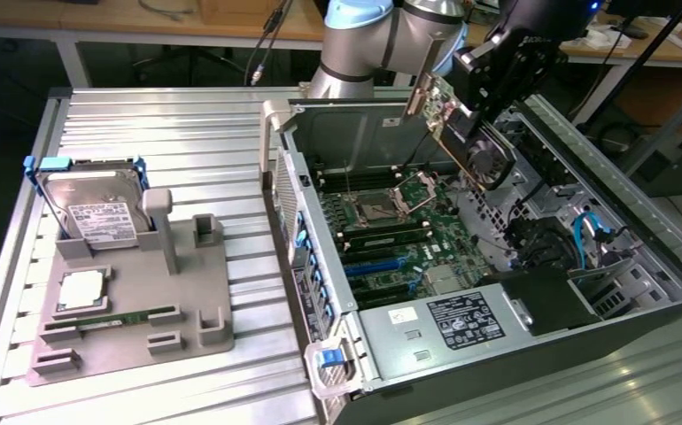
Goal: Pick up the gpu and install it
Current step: 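Insert the gpu into the slot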
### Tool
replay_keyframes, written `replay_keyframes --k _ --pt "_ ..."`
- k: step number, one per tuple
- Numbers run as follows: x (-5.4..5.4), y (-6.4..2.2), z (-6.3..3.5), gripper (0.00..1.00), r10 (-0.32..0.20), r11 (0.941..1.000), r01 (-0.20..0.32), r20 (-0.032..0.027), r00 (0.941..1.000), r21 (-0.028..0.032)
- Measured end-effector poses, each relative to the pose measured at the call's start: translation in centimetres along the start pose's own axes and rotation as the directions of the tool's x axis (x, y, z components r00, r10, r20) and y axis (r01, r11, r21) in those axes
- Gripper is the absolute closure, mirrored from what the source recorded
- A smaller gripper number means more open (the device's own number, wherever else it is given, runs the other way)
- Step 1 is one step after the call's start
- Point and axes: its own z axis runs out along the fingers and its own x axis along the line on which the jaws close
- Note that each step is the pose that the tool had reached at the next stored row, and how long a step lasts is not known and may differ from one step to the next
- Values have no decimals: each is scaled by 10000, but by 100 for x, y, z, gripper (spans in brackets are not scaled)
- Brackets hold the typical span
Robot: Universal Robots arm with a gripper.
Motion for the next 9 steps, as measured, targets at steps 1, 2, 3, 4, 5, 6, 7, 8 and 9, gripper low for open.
replay_keyframes --k 1,2,3,4,5,6,7,8,9 --pt "0 0 0 73 -17 10000 17 -1 10000 0" --pt "0 0 0 73 -34 10000 34 -2 10000 0" --pt "0 0 0 73 -54 10000 54 -3 10000 0" --pt "0 0 0 73 -76 10000 76 -5 10000 -1" --pt "0 0 0 73 -96 10000 96 -6 10000 0" --pt "0 0 0 73 -115 9999 115 -7 9999 -1" --pt "0 0 0 73 -134 9999 134 -8 9999 -1" --pt "0 0 0 73 -154 9999 154 -9 9999 -1" --pt "0 0 0 73 -177 9998 177 -11 9998 -1"
